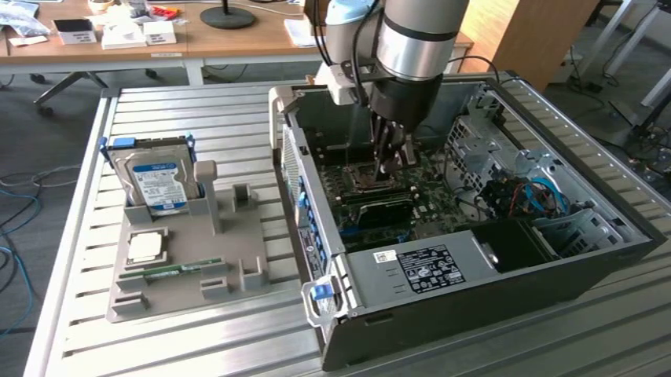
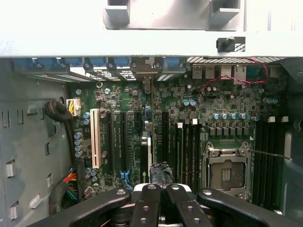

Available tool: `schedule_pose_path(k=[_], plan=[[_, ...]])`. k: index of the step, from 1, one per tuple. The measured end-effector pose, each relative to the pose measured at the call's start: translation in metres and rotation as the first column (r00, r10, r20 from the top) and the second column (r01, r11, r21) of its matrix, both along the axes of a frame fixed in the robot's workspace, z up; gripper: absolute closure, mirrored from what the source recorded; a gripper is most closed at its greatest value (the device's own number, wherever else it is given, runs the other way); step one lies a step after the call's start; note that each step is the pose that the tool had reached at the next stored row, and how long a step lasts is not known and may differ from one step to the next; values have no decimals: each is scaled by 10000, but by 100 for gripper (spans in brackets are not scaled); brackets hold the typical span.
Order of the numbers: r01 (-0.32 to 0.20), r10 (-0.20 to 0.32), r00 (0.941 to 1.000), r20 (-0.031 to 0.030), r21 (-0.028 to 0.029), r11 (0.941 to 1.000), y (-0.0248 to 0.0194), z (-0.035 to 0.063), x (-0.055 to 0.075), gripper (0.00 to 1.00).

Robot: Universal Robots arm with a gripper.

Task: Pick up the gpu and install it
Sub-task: 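Press down on the gpu until it lock into place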

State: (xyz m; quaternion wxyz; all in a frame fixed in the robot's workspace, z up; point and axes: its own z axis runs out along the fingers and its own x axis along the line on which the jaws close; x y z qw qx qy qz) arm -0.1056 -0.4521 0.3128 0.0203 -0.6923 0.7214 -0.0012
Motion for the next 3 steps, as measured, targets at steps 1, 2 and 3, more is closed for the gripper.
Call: schedule_pose_path(k=[1, 2, 3], plan=[[0, 0, 10000, 1, 0, 10000, 0, 0, 0, 89], [0, 0, 10000, 0, 1, 10000, 0, 0, 0, 89], [0, 0, 10000, 1, 0, 10000, 0, 0, 0, 89]])
